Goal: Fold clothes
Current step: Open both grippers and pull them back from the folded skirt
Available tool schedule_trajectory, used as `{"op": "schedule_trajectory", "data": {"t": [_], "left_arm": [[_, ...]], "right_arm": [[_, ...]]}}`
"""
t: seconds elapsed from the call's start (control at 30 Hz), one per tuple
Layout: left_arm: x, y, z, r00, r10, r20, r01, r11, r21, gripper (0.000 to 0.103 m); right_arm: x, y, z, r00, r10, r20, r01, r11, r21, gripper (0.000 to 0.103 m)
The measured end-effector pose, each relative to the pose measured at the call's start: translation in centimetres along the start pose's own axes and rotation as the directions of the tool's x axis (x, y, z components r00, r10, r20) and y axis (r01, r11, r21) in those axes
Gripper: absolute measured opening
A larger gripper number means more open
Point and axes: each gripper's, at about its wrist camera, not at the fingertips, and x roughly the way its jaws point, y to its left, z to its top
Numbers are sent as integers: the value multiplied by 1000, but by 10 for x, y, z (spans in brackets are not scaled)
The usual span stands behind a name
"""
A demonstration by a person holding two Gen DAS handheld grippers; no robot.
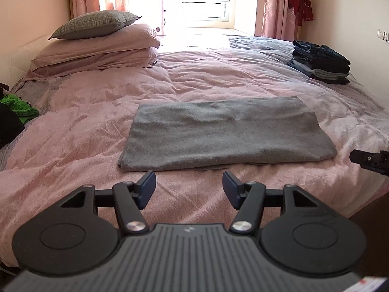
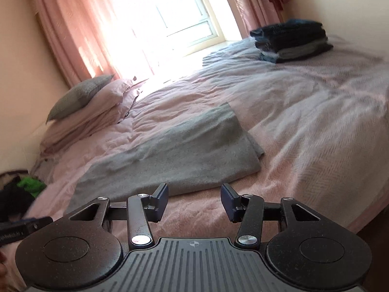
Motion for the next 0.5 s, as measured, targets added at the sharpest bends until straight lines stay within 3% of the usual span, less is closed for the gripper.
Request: {"op": "schedule_trajectory", "data": {"t": [0.1,0.23,0.33,0.37,0.4,0.47,0.5], "left_arm": [[22,1,4,1000,-18,1,18,1000,6,57],[59,3,11,1000,-24,-14,24,1000,-1,57],[86,1,19,999,-37,-13,37,999,1,57],[94,0,22,999,-40,-15,40,999,1,57],[102,-1,24,999,-45,-19,45,999,-3,57],[116,-2,30,998,-61,-32,60,998,-12,54],[119,-2,33,997,-73,-29,73,997,-16,49]], "right_arm": [[21,-35,3,999,44,0,-43,980,195,43],[55,-77,6,997,72,4,-66,904,423,38],[82,-96,8,999,53,-2,-44,853,520,37],[91,-100,9,999,36,-12,-23,837,546,34],[97,-104,9,1000,26,-1,-21,827,562,9],[94,-101,15,999,-5,48,-21,856,517,4],[83,-92,17,991,-2,131,-59,886,459,4]]}}
